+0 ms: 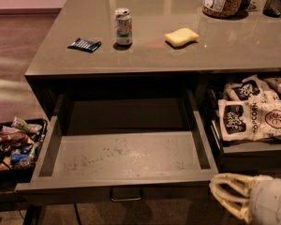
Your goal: Close top drawer
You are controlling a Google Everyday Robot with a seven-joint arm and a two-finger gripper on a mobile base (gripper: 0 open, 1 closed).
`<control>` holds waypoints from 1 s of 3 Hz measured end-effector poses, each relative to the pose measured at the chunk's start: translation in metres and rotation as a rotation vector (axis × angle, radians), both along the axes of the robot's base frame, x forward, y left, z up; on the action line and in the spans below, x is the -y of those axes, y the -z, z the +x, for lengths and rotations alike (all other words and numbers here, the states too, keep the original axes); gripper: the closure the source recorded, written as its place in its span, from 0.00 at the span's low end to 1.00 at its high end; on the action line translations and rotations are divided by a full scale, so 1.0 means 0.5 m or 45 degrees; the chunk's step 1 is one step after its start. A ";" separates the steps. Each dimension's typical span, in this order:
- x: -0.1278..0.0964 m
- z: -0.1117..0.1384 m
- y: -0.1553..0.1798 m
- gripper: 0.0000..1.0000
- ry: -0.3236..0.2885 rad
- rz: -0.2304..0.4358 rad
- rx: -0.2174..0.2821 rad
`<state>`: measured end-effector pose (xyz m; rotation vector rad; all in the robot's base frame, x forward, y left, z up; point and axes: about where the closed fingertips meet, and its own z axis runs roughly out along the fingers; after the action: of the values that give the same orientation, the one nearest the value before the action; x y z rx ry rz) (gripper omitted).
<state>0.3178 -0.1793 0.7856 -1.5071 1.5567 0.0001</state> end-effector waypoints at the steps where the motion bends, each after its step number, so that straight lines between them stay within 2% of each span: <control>1: -0.024 -0.024 0.043 1.00 -0.010 -0.084 0.006; 2: -0.044 -0.029 0.086 1.00 -0.027 -0.168 -0.024; 3: -0.044 -0.029 0.086 1.00 -0.027 -0.168 -0.024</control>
Offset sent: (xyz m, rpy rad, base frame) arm -0.0171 0.0344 -0.0688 -0.1960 0.0575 0.0395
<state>0.3032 -0.1572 0.7427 -1.6308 1.5816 -0.0775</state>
